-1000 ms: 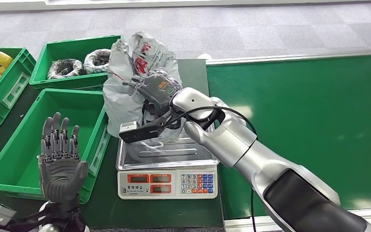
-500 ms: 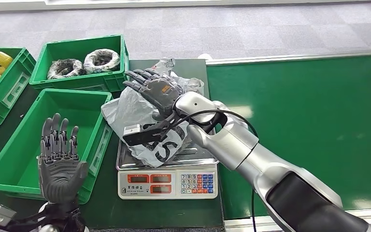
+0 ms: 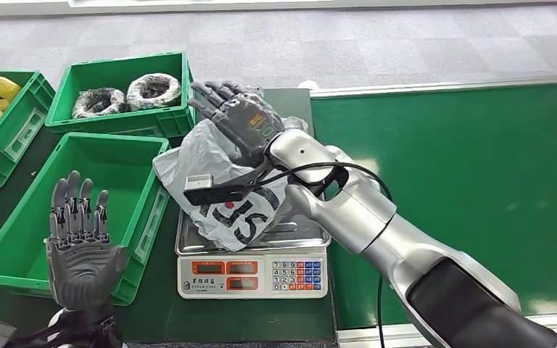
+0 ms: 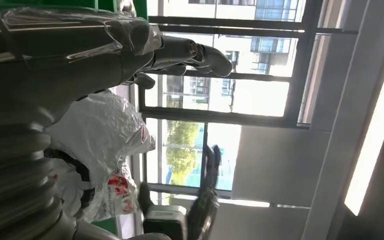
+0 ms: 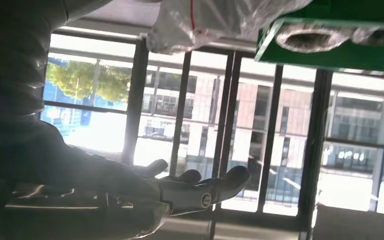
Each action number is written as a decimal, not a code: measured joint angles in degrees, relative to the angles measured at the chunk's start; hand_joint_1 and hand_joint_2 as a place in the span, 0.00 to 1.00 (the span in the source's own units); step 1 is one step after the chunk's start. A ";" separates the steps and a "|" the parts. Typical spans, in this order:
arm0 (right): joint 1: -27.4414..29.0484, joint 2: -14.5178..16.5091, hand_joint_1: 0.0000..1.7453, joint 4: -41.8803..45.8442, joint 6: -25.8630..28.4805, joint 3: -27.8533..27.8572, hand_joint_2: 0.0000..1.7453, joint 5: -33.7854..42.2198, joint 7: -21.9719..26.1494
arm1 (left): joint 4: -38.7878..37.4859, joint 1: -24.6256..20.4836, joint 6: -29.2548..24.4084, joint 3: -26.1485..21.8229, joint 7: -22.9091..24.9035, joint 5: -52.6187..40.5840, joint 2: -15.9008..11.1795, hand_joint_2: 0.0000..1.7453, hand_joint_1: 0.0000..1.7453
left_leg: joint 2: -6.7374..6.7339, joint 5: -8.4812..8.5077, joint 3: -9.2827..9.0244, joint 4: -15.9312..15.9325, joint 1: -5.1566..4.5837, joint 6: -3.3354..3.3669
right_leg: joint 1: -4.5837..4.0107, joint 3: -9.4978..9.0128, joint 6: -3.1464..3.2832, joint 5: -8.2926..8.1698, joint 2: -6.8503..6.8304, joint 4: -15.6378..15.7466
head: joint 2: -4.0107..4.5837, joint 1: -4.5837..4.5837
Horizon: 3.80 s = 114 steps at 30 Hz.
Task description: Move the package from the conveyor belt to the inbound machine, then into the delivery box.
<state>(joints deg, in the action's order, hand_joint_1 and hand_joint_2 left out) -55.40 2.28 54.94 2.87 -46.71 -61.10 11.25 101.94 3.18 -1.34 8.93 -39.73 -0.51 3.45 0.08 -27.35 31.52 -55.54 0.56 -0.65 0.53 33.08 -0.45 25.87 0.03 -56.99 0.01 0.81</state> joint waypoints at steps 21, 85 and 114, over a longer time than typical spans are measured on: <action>29.26 -7.49 0.00 40.02 9.43 23.64 1.00 -13.81 -6.79 | -53.01 -60.62 -3.57 23.85 31.22 -70.17 3.32 1.00 0.00 | 0.34 0.18 0.31 -0.31 -0.02 0.12 | 0.04 0.14 -0.04 -0.27 -0.28 0.00 | 0.00 -0.02; 42.51 -8.35 0.00 53.30 14.80 21.48 1.00 -21.14 -8.21 | -74.71 -67.39 -11.89 41.32 38.44 -82.82 3.46 1.00 1.00 | 0.14 0.17 0.32 -0.24 0.00 0.11 | 0.00 0.16 -0.04 -0.26 -0.07 -0.06 | 0.01 -0.02; 43.68 -6.42 0.00 55.05 11.88 21.99 1.00 -22.35 -7.82 | -68.40 -73.49 -7.67 28.51 56.18 -88.99 -9.05 1.00 1.00 | -0.01 0.18 0.31 -0.23 0.01 0.10 | -0.01 0.19 -0.03 -0.26 -0.01 -0.08 | 0.01 -0.01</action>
<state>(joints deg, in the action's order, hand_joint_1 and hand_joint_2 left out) -11.71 -4.14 110.00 14.75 -24.72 -83.45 3.43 33.54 -70.32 -9.01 37.44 16.45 -89.50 -5.60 0.06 -27.17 31.83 -55.77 0.57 -0.55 0.52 33.27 -0.48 25.62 0.02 -57.08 0.02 0.80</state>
